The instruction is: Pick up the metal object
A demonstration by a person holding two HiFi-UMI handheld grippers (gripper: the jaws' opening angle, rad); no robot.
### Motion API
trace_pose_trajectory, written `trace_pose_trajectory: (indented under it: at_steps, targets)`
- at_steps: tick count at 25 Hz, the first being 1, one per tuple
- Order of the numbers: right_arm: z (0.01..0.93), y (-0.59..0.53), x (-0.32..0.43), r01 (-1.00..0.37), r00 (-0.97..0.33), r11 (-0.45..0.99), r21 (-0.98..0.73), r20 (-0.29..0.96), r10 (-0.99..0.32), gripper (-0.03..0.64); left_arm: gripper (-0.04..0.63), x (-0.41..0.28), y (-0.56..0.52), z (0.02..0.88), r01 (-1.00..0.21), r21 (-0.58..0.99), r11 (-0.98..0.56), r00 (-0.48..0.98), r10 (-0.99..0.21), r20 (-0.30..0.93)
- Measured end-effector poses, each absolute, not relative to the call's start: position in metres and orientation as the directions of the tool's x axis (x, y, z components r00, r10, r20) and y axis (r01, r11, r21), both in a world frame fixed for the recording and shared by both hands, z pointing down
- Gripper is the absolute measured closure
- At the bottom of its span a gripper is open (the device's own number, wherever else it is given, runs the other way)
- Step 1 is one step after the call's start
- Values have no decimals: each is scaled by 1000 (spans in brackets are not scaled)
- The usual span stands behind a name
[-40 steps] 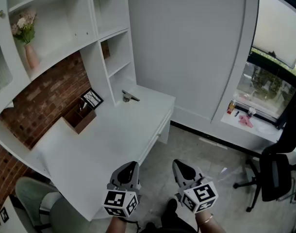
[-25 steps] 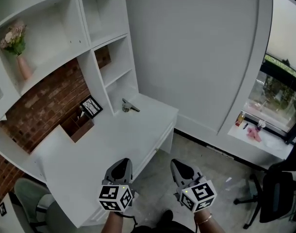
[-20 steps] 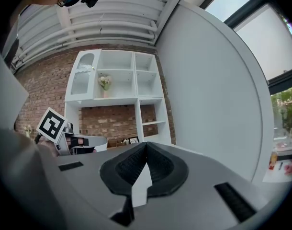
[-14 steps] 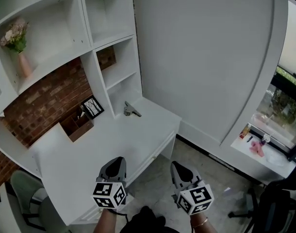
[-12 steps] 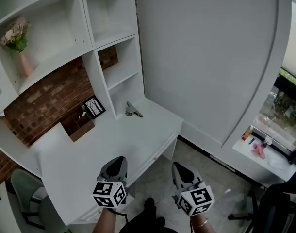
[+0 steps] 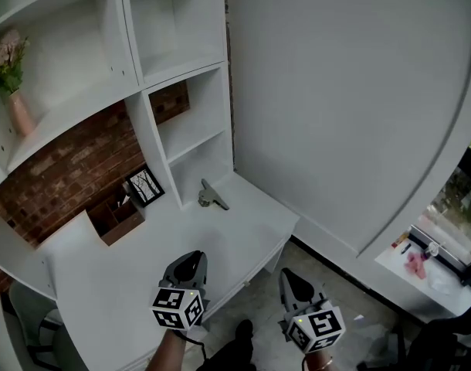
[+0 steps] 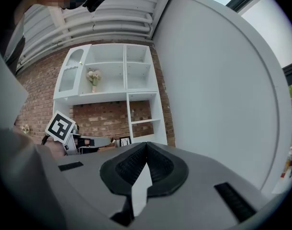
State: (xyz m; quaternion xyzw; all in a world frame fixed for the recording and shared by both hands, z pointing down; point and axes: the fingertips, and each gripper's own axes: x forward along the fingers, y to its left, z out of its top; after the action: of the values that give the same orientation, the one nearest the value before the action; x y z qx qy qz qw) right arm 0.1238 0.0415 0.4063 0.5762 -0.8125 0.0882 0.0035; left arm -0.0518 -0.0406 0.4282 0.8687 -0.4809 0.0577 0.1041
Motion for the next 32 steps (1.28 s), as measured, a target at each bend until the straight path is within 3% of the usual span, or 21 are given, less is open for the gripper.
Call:
trace_pose_trajectory:
  at_steps: [13,32]
  targets:
    - [420,-100,120,-918,-390,366,-153,181,-903,612,482,-45,-175,463,-864,221,-453,500,-823,269]
    - [437,-216,111,-854,-516,484,-193,190,-835,612,449,-56,-278,520,-869,427,-249,419,-829,370]
